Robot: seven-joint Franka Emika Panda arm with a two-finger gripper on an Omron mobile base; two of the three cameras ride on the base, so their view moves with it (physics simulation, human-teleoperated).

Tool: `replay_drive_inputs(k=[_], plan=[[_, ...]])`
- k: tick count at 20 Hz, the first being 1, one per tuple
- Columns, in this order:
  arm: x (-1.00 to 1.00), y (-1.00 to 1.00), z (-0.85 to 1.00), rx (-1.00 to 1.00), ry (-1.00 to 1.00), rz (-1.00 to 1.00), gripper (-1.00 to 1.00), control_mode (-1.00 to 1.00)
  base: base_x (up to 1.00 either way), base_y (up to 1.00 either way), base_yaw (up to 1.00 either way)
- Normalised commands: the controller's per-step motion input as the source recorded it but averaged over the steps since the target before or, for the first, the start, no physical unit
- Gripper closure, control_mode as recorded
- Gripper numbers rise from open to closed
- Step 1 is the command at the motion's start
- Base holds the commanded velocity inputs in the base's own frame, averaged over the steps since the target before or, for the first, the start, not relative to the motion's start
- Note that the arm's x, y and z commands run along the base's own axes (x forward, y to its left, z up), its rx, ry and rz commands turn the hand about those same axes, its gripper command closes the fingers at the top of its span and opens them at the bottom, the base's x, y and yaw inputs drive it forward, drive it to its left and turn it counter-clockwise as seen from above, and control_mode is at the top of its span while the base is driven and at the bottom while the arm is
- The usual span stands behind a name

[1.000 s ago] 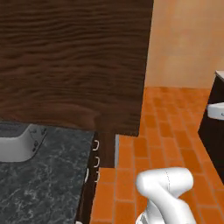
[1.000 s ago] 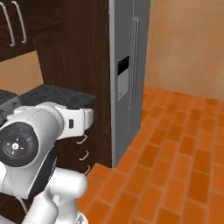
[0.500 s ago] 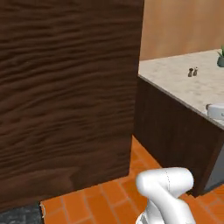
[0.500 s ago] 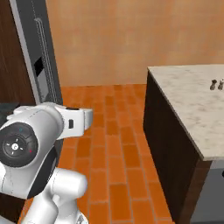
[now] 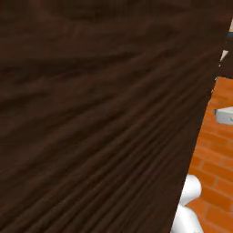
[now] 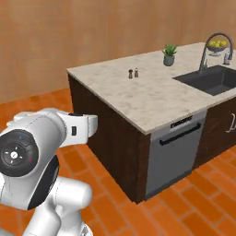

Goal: Gather all objects into one cabinet and sort the glasses and bowls to opposite sides.

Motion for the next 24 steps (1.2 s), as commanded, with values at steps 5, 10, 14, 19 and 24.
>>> replay_drive_inputs(k=[5, 10, 14, 19, 24], plan=[[0.00, 0.00, 0.00, 0.00, 0.00, 0.00, -1.00, 1.00, 0.10, -0.36, -0.77], [0.00, 0.00, 0.00, 0.00, 0.00, 0.00, -1.00, 1.00, 0.08, -0.36, -0.76], [0.00, 0.00, 0.00, 0.00, 0.00, 0.00, -1.00, 1.00, 0.13, -0.40, -0.68], [0.00, 0.00, 0.00, 0.00, 0.00, 0.00, -1.00, 1.00, 0.07, 0.00, -0.10], [0.00, 0.00, 0.00, 0.00, 0.00, 0.00, -1.00, 1.00, 0.26, -0.30, -0.06]])
